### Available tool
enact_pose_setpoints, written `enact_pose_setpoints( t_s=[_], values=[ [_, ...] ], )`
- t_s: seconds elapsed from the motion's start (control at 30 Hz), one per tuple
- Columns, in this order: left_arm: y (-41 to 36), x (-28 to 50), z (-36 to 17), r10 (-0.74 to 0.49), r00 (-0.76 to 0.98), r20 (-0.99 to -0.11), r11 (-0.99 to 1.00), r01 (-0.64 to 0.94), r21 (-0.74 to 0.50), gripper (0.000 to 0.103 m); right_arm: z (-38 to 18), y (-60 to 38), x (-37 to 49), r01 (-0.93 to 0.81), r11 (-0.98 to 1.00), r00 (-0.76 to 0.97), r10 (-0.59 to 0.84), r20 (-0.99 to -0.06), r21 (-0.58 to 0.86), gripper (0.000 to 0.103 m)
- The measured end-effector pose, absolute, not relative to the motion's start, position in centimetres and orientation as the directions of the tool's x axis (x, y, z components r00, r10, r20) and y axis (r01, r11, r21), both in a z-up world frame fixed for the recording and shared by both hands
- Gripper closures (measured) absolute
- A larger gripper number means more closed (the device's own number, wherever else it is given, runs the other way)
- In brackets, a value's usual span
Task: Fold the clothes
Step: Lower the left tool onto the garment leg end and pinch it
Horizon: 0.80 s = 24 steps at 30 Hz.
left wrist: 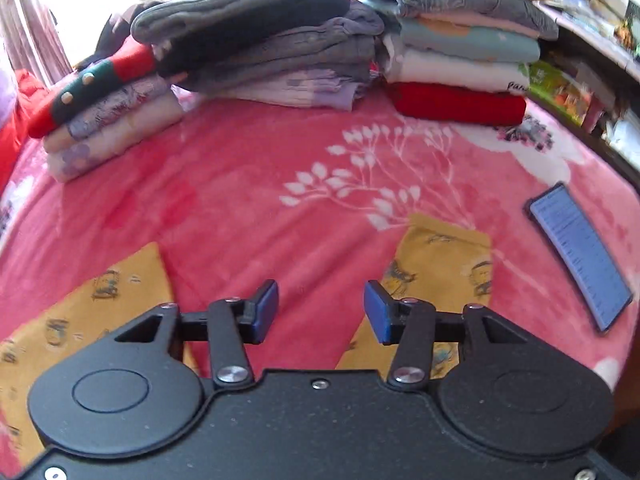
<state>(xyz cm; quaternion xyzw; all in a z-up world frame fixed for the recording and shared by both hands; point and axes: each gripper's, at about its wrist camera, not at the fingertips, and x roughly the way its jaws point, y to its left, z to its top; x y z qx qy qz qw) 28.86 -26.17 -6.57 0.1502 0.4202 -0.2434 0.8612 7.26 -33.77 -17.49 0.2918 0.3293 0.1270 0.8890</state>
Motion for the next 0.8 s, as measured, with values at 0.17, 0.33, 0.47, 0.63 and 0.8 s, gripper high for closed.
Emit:
enact_pose_setpoints(
  t_s=[0.17, 0.33, 0.47, 0.63, 0.8],
  values=[
    [-20.8, 33.0, -5.6, -0.249, 0.56, -0.79, 0.922, 0.386, -0.017, 0.059, -17.5, -33.7, 7.3, -0.034, 0.795, 0.751, 0.42, -0.51, 0.605, 0.048],
    [-17.6, 35.4, -6.3, -0.199, 0.528, -0.826, 0.949, 0.313, -0.028, 0.063, -17.5, -33.9, 7.4, -0.034, 0.783, 0.746, 0.433, -0.506, 0.621, 0.047],
    [-18.6, 35.3, -7.3, -0.208, 0.507, -0.836, 0.938, 0.346, -0.023, 0.064, -17.4, -33.4, 7.6, -0.045, 0.794, 0.745, 0.431, -0.509, 0.607, 0.041],
    [-25.7, 32.0, -8.2, -0.344, 0.418, -0.841, 0.824, 0.564, -0.056, 0.064, -17.4, -32.9, 7.6, -0.056, 0.808, 0.745, 0.425, -0.514, 0.586, 0.038],
    [-34.6, 26.9, -9.0, -0.424, 0.331, -0.843, 0.648, 0.762, -0.027, 0.064, -17.4, -32.6, 7.5, -0.073, 0.823, 0.747, 0.419, -0.516, 0.563, 0.038]
  ],
)
